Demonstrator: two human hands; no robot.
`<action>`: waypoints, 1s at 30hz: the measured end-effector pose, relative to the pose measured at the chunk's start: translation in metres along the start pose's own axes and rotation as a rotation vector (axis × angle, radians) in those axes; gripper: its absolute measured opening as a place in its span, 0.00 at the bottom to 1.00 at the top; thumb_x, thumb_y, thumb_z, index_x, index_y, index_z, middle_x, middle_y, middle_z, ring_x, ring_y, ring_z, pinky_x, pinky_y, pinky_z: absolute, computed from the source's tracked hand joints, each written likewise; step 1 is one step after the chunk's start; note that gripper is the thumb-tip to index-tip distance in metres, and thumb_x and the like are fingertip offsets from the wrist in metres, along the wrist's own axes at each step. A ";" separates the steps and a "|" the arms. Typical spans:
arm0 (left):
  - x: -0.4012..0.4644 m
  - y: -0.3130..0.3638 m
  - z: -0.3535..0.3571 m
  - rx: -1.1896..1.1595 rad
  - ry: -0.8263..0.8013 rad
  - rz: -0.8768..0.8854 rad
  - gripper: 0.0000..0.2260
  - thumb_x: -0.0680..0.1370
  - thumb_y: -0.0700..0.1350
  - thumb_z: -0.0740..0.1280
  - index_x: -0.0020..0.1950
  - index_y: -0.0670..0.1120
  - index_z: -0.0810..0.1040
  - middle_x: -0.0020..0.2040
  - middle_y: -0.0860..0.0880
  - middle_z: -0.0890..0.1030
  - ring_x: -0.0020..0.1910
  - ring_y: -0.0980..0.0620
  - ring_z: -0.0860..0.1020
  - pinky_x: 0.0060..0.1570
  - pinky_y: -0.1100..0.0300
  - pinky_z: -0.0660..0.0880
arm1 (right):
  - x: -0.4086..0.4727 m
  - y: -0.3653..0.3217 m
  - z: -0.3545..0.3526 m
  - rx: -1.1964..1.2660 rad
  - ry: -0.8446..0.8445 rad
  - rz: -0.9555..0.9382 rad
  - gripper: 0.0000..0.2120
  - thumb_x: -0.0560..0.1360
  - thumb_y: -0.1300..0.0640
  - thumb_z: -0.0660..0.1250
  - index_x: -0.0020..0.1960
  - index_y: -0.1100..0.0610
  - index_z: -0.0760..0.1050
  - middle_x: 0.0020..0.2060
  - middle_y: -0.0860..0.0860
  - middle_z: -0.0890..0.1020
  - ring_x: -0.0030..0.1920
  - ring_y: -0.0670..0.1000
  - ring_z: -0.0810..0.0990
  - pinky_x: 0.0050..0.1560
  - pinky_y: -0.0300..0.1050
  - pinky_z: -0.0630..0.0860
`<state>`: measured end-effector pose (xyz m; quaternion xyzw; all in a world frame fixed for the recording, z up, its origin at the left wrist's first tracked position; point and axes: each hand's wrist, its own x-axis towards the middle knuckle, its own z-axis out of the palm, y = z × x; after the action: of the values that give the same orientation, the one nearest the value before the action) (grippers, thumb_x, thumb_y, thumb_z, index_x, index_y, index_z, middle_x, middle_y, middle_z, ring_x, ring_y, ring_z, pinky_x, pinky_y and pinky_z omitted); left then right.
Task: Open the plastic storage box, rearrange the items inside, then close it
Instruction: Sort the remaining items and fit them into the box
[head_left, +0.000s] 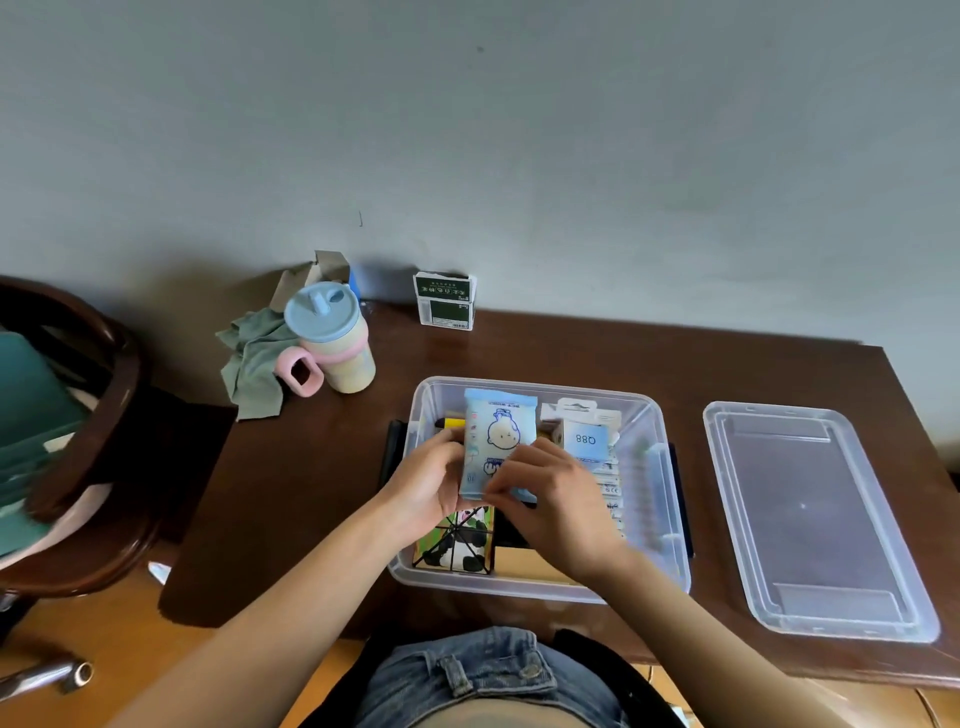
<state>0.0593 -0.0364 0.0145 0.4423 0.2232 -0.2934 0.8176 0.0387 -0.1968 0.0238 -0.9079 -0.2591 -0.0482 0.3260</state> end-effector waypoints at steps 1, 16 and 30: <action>-0.001 -0.001 -0.002 -0.040 -0.014 -0.003 0.14 0.83 0.40 0.51 0.62 0.44 0.74 0.51 0.41 0.83 0.43 0.45 0.82 0.35 0.54 0.81 | 0.001 0.001 0.002 0.003 -0.002 -0.007 0.04 0.69 0.56 0.75 0.38 0.53 0.80 0.36 0.45 0.79 0.40 0.47 0.71 0.39 0.36 0.68; 0.001 -0.017 0.007 0.340 0.145 0.297 0.13 0.81 0.36 0.59 0.54 0.55 0.74 0.49 0.53 0.82 0.45 0.55 0.83 0.42 0.57 0.81 | 0.013 0.015 0.019 0.604 0.093 0.755 0.29 0.63 0.55 0.80 0.56 0.55 0.67 0.50 0.50 0.80 0.49 0.48 0.81 0.46 0.43 0.81; 0.003 -0.005 -0.016 0.387 0.210 0.158 0.11 0.81 0.37 0.59 0.58 0.50 0.74 0.50 0.50 0.80 0.46 0.49 0.82 0.36 0.52 0.81 | 0.034 0.062 -0.060 0.730 -0.456 0.537 0.09 0.67 0.60 0.75 0.47 0.56 0.81 0.41 0.50 0.86 0.39 0.46 0.84 0.35 0.33 0.76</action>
<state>0.0567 -0.0255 0.0017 0.6351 0.2115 -0.2180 0.7102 0.1042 -0.2593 0.0441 -0.7569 -0.0809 0.3304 0.5580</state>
